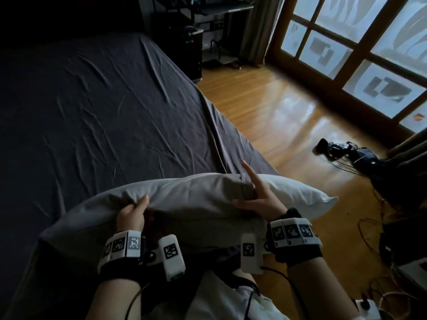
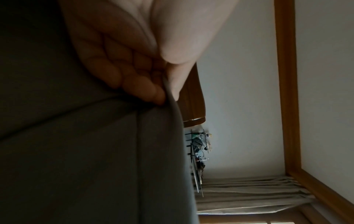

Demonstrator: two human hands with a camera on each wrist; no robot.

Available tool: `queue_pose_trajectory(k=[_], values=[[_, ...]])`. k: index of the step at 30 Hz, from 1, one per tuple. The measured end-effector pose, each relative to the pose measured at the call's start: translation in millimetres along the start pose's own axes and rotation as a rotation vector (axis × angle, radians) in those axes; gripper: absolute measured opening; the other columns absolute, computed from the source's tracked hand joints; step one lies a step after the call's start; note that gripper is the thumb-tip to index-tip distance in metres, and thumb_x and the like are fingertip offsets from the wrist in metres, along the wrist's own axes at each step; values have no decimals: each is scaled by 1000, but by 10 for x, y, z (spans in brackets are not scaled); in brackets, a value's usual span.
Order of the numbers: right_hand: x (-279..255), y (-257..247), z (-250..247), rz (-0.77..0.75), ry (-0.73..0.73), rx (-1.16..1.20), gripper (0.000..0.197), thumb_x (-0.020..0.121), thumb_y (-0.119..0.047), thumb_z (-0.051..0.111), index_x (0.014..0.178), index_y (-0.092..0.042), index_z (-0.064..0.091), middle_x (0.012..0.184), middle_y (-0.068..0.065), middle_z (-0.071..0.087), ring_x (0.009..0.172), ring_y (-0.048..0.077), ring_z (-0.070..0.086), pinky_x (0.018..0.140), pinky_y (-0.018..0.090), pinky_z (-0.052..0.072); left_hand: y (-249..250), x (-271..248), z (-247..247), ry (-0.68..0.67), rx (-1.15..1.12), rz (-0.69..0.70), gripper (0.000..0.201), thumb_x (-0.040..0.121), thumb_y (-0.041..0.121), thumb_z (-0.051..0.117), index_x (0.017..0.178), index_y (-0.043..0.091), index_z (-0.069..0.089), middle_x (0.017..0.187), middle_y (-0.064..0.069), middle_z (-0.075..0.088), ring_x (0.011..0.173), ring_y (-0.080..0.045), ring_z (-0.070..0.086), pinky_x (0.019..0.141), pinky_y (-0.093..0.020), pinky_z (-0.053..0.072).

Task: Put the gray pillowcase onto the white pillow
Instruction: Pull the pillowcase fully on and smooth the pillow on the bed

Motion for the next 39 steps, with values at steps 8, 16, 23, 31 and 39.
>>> queue_pose_trajectory(k=[8,16,23,31,39], values=[[-106,-53,135,-29,-248,-103,85,78,11,60,137,-31,16,102,-10,61,91,-11,50,84,2,37,95,-115,-29,-38,19,15,39,86,40,59,63,9,56,63,-6,55,57,-15,50,60,-27,40],[-112,-454,410,-88,-157,260,55,74,1,66,123,-16,49,77,-3,56,66,2,51,62,12,42,236,-178,-142,-22,-122,94,44,85,38,60,56,8,48,34,4,50,26,-1,43,53,-23,37],[-254,-253,554,-6,-68,7,80,61,7,79,120,-34,44,108,-16,48,99,0,46,86,2,36,126,-204,-183,-104,-8,66,39,84,21,64,52,6,48,28,3,47,24,-2,40,35,-13,37],[-329,-51,586,-17,-12,32,61,81,15,55,126,-25,42,60,2,35,49,0,33,54,9,32,81,-328,-156,-138,-16,44,36,86,14,61,54,5,46,42,-6,48,23,-2,41,30,-10,36],[-336,-74,739,15,106,244,38,87,21,34,101,-8,54,65,-9,50,47,-4,43,49,7,32,91,-418,-160,-208,37,31,39,87,19,60,54,5,46,29,0,49,24,-4,44,32,-11,38]])
Point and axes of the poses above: each hand's wrist, its own x-axis towards the middle knuckle, its own z-axis out of the palm, y = z × x, the point moved 1 cm from there along x, towards the middle knuckle
